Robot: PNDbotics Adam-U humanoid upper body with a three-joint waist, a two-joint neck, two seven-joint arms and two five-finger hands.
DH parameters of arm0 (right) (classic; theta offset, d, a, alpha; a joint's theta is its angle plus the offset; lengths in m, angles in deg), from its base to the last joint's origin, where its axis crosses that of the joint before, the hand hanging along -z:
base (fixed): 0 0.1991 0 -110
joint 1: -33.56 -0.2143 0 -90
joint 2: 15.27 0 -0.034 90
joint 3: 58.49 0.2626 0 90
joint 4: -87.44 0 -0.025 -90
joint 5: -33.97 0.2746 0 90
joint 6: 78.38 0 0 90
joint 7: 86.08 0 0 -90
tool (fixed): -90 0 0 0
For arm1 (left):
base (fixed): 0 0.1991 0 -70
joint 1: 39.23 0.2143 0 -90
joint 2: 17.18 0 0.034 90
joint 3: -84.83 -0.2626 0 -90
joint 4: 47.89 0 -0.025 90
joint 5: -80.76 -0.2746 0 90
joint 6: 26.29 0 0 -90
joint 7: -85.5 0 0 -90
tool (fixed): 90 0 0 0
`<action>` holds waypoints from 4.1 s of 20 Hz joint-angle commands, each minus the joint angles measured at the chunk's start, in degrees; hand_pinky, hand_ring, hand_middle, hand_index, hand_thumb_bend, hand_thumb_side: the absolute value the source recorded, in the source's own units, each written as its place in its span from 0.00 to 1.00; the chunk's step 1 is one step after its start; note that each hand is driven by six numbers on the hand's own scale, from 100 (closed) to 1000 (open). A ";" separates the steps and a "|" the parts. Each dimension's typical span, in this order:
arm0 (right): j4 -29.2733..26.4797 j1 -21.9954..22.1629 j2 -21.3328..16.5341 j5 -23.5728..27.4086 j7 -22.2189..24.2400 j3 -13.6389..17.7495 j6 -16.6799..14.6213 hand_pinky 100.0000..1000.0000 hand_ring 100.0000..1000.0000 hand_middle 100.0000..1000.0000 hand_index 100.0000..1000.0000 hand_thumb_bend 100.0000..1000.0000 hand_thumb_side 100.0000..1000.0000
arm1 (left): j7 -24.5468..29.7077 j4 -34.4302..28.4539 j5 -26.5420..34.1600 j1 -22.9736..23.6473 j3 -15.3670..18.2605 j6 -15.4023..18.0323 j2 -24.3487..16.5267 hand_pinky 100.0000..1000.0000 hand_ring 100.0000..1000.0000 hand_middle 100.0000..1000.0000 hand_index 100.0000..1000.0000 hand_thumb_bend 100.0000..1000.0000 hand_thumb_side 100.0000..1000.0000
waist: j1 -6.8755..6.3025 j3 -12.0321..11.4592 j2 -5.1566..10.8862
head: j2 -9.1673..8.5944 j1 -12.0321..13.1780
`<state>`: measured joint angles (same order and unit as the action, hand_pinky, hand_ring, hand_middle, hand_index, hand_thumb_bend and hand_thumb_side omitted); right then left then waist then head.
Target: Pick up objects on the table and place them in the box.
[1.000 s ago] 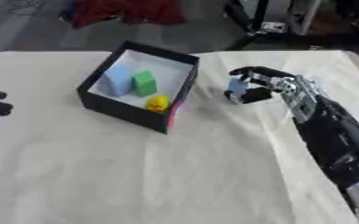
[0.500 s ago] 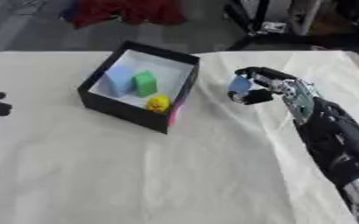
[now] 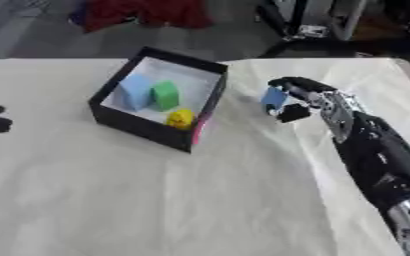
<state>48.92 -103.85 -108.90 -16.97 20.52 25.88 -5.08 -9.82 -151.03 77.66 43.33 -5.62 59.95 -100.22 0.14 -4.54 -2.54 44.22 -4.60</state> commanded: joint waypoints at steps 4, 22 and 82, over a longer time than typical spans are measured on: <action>-1.63 -0.62 -0.69 -3.19 -5.20 0.87 2.54 0.79 0.77 0.48 0.63 0.00 0.00 | 0.15 -1.12 -0.02 -0.76 0.06 0.12 -0.51 0.64 0.55 0.58 0.83 0.90 0.63 | -0.72 -0.08 0.77 | -0.10 -0.12; -14.07 -4.69 -0.48 3.13 -19.43 -2.76 0.91 0.74 0.68 0.28 0.39 0.00 0.00 | 0.14 -1.15 -0.01 -0.55 0.03 0.07 -0.69 0.64 0.55 0.58 0.83 0.90 0.63 | -0.63 -0.16 1.08 | -0.10 -0.34; -39.74 9.88 -7.72 30.22 -24.51 3.29 -2.03 0.81 0.82 0.77 0.83 0.00 0.47 | -3.18 -1.03 -1.11 2.50 2.37 0.84 -2.24 0.63 0.55 0.58 0.82 0.90 0.62 | 2.74 6.93 1.91 | -0.10 6.39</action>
<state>12.10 -93.21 -114.02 11.87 -2.73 27.69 -7.33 -12.39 -151.04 76.92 46.19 -3.97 60.69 -101.13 2.22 2.77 -1.93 44.22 0.98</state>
